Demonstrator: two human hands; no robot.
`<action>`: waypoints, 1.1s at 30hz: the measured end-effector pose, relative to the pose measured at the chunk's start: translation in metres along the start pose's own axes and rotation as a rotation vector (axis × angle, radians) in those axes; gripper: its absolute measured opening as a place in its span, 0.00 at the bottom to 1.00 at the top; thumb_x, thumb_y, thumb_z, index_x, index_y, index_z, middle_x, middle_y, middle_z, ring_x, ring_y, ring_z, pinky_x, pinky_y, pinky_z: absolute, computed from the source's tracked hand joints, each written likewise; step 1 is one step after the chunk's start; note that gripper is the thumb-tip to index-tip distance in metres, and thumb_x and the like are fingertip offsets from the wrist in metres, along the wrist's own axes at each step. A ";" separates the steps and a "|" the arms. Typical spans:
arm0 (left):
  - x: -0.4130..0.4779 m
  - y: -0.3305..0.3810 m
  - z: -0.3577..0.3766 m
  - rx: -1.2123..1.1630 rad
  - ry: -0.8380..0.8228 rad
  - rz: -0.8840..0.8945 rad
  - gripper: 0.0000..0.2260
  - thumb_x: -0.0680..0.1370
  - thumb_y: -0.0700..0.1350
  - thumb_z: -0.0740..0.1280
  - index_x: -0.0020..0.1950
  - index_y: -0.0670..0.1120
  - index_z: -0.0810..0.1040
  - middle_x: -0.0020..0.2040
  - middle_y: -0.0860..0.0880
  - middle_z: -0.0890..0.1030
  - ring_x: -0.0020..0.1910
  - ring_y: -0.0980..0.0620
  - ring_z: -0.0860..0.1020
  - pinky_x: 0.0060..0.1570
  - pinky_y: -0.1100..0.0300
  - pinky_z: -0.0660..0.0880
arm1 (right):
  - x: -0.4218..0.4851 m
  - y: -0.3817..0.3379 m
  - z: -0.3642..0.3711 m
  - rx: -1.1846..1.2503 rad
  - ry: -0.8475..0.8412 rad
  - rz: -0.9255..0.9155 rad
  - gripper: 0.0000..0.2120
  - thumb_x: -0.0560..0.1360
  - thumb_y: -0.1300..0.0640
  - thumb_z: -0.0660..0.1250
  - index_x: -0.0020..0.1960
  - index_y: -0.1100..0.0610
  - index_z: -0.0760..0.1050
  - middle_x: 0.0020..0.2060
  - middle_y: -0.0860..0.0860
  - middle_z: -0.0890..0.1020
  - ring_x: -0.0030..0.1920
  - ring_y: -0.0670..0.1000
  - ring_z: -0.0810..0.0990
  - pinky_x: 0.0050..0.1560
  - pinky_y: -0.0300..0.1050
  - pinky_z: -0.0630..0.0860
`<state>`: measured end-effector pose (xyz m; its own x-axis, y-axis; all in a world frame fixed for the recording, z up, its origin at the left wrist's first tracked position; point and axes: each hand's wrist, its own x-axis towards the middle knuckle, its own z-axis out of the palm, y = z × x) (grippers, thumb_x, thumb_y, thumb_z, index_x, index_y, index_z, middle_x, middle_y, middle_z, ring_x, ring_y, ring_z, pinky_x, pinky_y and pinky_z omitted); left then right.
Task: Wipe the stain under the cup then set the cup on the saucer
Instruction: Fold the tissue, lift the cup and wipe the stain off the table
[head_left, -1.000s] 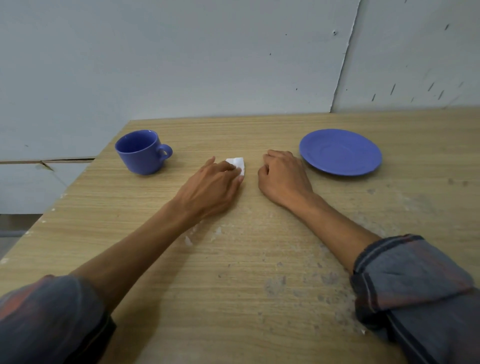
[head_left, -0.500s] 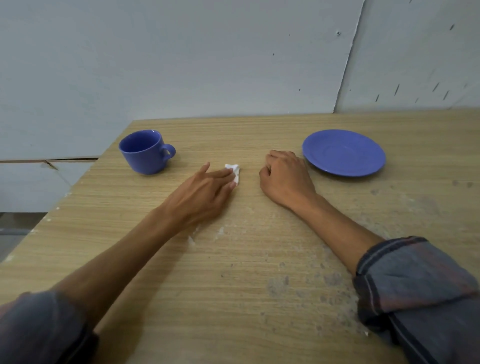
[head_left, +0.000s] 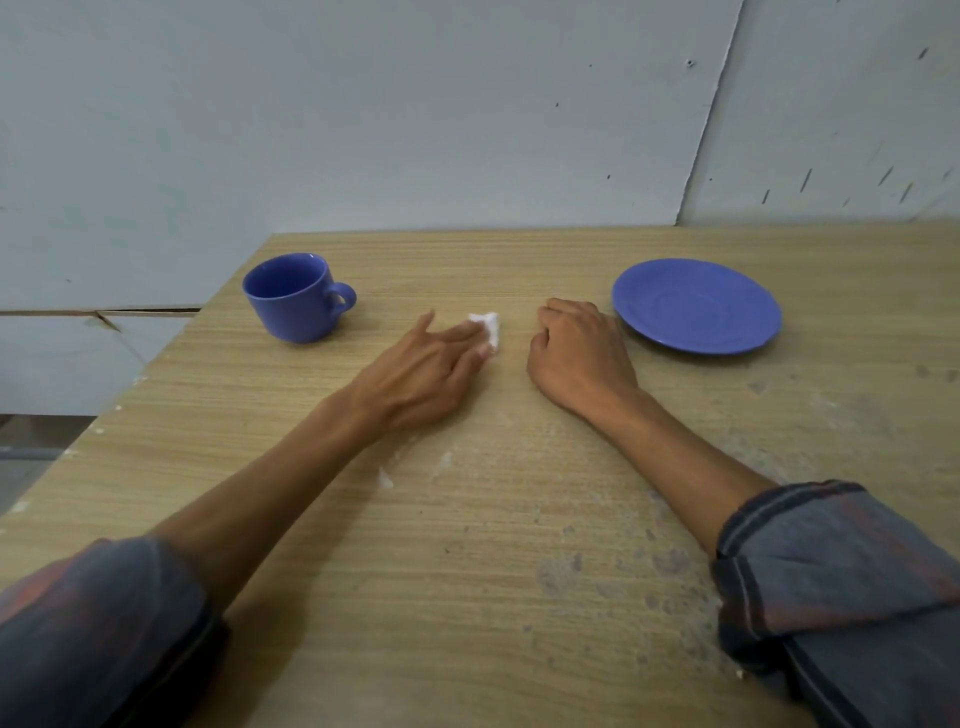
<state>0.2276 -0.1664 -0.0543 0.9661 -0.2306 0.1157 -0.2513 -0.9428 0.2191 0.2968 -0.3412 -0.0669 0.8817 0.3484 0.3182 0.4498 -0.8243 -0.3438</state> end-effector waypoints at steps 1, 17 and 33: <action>-0.003 -0.008 -0.005 0.033 0.017 -0.099 0.24 0.84 0.51 0.45 0.74 0.41 0.64 0.76 0.44 0.63 0.76 0.55 0.58 0.73 0.55 0.42 | 0.000 0.000 0.000 -0.002 0.000 -0.001 0.18 0.74 0.58 0.55 0.58 0.62 0.76 0.60 0.57 0.79 0.62 0.57 0.73 0.64 0.53 0.66; 0.003 0.027 0.014 0.057 0.029 -0.121 0.35 0.79 0.62 0.41 0.74 0.38 0.64 0.77 0.41 0.62 0.76 0.51 0.58 0.75 0.52 0.42 | -0.001 -0.001 -0.001 -0.024 -0.004 -0.017 0.18 0.74 0.57 0.54 0.58 0.62 0.76 0.61 0.56 0.78 0.62 0.57 0.73 0.63 0.53 0.66; 0.029 0.012 -0.001 0.115 0.072 -0.364 0.22 0.82 0.49 0.48 0.62 0.36 0.74 0.67 0.38 0.74 0.66 0.43 0.73 0.75 0.46 0.50 | 0.000 0.000 -0.001 -0.021 -0.008 -0.024 0.17 0.74 0.57 0.54 0.55 0.62 0.77 0.58 0.56 0.79 0.60 0.58 0.74 0.62 0.54 0.68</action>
<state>0.2530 -0.1842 -0.0470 0.9832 0.1378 0.1195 0.1195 -0.9816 0.1487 0.2963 -0.3418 -0.0659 0.8719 0.3718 0.3186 0.4677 -0.8249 -0.3174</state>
